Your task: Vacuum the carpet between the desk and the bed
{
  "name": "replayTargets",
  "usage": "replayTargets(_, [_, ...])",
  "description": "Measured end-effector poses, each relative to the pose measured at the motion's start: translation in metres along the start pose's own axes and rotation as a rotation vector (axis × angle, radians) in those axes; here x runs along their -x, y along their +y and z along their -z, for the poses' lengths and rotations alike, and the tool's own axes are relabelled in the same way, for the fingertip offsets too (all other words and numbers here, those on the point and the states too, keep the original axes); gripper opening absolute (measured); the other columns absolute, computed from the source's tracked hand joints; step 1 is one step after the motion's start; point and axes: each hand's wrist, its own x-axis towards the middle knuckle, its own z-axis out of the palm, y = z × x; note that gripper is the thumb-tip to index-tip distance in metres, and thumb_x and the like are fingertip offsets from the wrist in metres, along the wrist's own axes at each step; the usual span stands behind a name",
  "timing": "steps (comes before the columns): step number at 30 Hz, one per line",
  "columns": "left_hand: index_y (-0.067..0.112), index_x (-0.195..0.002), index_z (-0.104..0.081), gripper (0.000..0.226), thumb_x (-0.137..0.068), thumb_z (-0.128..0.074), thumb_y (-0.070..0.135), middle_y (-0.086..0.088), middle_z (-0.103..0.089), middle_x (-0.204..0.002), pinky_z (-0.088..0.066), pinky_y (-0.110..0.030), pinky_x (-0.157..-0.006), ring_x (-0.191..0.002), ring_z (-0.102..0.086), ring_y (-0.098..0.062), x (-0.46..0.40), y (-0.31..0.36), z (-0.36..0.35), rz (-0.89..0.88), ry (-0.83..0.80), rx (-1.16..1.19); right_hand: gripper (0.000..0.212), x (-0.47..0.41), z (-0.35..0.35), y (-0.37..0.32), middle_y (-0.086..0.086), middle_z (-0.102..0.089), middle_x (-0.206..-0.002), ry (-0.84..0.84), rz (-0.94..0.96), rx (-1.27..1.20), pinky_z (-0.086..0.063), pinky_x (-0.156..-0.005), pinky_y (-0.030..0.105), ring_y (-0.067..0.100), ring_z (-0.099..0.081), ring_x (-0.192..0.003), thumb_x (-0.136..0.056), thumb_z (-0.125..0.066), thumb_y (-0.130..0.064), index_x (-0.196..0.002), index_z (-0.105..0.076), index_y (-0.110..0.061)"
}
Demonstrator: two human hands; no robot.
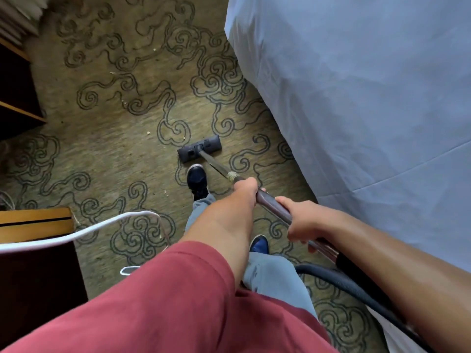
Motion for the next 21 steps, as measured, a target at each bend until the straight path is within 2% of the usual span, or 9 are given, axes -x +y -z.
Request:
replayTargets(2, [-0.001, -0.129, -0.058, 0.036, -0.095, -0.05, 0.009, -0.021, -0.069, -0.124, -0.057, -0.051, -0.096, -0.108, -0.072, -0.036, -0.004, 0.008, 0.002, -0.003, -0.011, -0.008, 0.099, -0.006, -0.002, -0.005, 0.007, -0.06, -0.106, 0.031, -0.011, -0.032, -0.059, -0.062, 0.035, 0.021, -0.066, -0.073, -0.077, -0.063, -0.012, -0.159, -0.013, -0.038])
replayTargets(4, [-0.001, -0.126, -0.059, 0.034, -0.095, -0.048, 0.008, -0.019, -0.072, -0.11, -0.061, -0.045, -0.086, -0.092, -0.074, -0.035, -0.015, 0.021, 0.014, -0.029, 0.013, -0.004, 0.096, -0.017, -0.001, -0.019, 0.01, -0.063, -0.109, 0.028, 0.011, -0.083, -0.063, -0.063, 0.039, 0.026, -0.07, -0.075, -0.077, -0.061, -0.009, -0.158, -0.017, -0.036])
replayTargets(6, [0.0, -0.127, -0.058, 0.033, -0.097, -0.046, 0.008, -0.016, -0.07, -0.096, -0.06, -0.038, -0.075, -0.076, -0.071, -0.031, -0.033, 0.038, 0.029, -0.032, 0.018, -0.036, 0.09, -0.036, -0.001, -0.038, 0.013, -0.062, -0.104, 0.035, 0.033, -0.163, -0.063, -0.055, 0.043, 0.03, -0.073, -0.065, -0.079, -0.057, -0.005, -0.156, -0.019, -0.034])
replayTargets(9, [-0.001, -0.134, -0.054, 0.038, -0.098, -0.049, 0.009, -0.018, -0.07, -0.107, -0.058, -0.044, -0.093, -0.087, -0.072, -0.033, -0.059, 0.068, 0.047, -0.053, 0.031, -0.051, 0.088, -0.061, 0.012, -0.068, 0.016, -0.063, -0.104, 0.052, 0.063, -0.181, -0.062, -0.052, 0.044, 0.03, -0.073, -0.058, -0.083, -0.051, -0.002, -0.158, -0.016, -0.031])
replayTargets(11, [0.0, -0.132, -0.053, 0.036, -0.098, -0.048, 0.008, -0.015, -0.066, -0.088, -0.058, -0.044, -0.088, -0.069, -0.067, -0.029, -0.072, 0.088, 0.054, -0.066, 0.033, -0.047, 0.086, -0.076, 0.023, -0.084, 0.017, -0.064, -0.109, 0.065, 0.06, -0.159, -0.063, -0.056, 0.046, 0.031, -0.074, -0.064, -0.084, -0.05, -0.002, -0.159, -0.015, -0.03])
replayTargets(12, [0.001, -0.131, -0.053, 0.035, -0.098, -0.049, 0.008, -0.014, -0.063, -0.084, -0.058, -0.044, -0.087, -0.068, -0.067, -0.028, -0.079, 0.098, 0.057, -0.066, 0.023, -0.042, 0.087, -0.082, 0.029, -0.091, 0.018, -0.064, -0.111, 0.059, 0.055, -0.167, -0.063, -0.056, 0.046, 0.031, -0.074, -0.066, -0.085, -0.049, -0.002, -0.159, -0.014, -0.031])
replayTargets(15, [0.002, -0.131, -0.051, 0.034, -0.098, -0.049, 0.008, -0.014, -0.062, -0.093, -0.061, -0.044, -0.085, -0.081, -0.072, -0.031, -0.101, 0.135, 0.07, -0.073, 0.035, -0.023, 0.091, -0.104, 0.054, -0.116, 0.018, -0.062, -0.113, 0.045, 0.067, -0.222, -0.063, -0.057, 0.046, 0.032, -0.075, -0.068, -0.085, -0.052, -0.002, -0.16, -0.011, -0.032])
replayTargets(18, [0.001, -0.132, -0.05, 0.035, -0.097, -0.048, 0.006, -0.018, -0.067, -0.103, -0.057, -0.038, -0.063, -0.061, -0.064, -0.025, -0.126, 0.176, 0.085, -0.085, 0.053, -0.001, 0.086, -0.13, 0.084, -0.148, 0.015, -0.064, -0.106, 0.056, 0.09, -0.224, -0.063, -0.056, 0.043, 0.031, -0.074, -0.063, -0.083, -0.053, -0.002, -0.155, -0.021, -0.034])
replayTargets(21, [0.0, -0.134, -0.049, 0.038, -0.096, -0.049, 0.005, -0.019, -0.067, -0.116, -0.056, -0.036, -0.063, -0.058, -0.061, -0.023, -0.161, 0.226, 0.102, -0.104, 0.062, 0.035, 0.079, -0.162, 0.115, -0.187, 0.015, -0.063, -0.104, 0.055, 0.091, -0.199, -0.062, -0.051, 0.04, 0.031, -0.072, -0.062, -0.082, -0.051, -0.002, -0.151, -0.025, -0.032])
